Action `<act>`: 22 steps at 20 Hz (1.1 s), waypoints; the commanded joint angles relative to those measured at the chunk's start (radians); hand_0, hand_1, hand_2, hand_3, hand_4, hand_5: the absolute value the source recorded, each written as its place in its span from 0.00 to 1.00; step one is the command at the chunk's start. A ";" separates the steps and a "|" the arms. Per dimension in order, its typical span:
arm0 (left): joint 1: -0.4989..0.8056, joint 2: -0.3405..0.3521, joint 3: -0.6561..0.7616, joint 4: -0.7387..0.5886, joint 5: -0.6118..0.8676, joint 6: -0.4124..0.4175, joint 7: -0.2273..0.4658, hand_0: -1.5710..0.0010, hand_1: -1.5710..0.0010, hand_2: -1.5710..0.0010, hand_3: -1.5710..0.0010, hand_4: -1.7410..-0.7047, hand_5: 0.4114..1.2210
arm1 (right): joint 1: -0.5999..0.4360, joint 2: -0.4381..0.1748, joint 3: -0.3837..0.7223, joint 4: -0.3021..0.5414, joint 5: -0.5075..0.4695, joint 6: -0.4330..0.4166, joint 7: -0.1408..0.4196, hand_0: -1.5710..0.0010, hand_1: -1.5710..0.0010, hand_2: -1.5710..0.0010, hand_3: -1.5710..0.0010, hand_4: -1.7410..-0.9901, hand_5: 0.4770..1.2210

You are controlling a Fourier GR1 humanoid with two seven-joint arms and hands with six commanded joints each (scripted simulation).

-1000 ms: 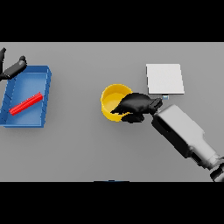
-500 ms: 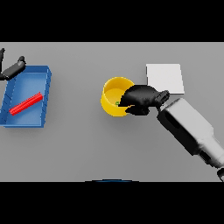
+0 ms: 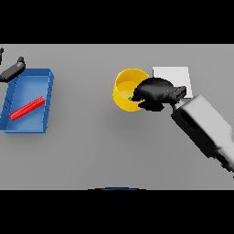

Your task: Pick up the red beaker and tilt it to pour out 1 green nut into yellow bowl. Pick up the yellow bowl and place it on the metallic measuring scale.

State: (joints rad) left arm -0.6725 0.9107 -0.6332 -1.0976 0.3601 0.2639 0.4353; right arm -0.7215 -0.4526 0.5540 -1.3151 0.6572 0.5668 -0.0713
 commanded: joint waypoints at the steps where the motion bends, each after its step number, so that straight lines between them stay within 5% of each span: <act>1: -0.002 0.002 -0.001 0.006 -0.006 -0.002 -0.004 1.00 1.00 1.00 1.00 0.92 0.42 | 0.003 -0.012 -0.002 0.000 0.006 -0.007 -0.002 0.05 0.02 0.00 0.17 0.02 1.00; 3: -0.012 0.005 -0.002 0.000 -0.005 -0.010 0.002 1.00 1.00 1.00 1.00 0.92 0.42 | -0.018 -0.020 -0.025 0.039 0.017 -0.022 0.046 0.03 0.01 0.00 0.15 0.02 1.00; 6: -0.002 0.004 0.005 -0.003 0.005 -0.002 0.007 1.00 1.00 1.00 1.00 0.90 0.42 | -0.037 -0.067 -0.047 0.081 0.019 -0.042 0.000 0.02 0.01 0.00 0.10 0.02 1.00; 12: -0.019 -0.001 0.009 0.021 0.000 -0.008 0.004 1.00 1.00 1.00 1.00 0.91 0.42 | -0.064 -0.091 -0.060 0.193 0.040 -0.095 -0.026 0.00 0.00 0.00 0.19 0.02 1.00; 22: 0.016 0.027 0.012 -0.046 0.019 0.018 0.055 1.00 1.00 1.00 1.00 0.87 0.45 | -0.112 -0.078 -0.101 0.487 0.073 -0.203 -0.026 0.05 0.14 0.09 0.02 0.01 1.00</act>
State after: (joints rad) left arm -0.6557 0.9377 -0.6207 -1.1437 0.3788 0.2822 0.4905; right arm -0.8335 -0.5311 0.4527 -0.8277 0.7302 0.3643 -0.0958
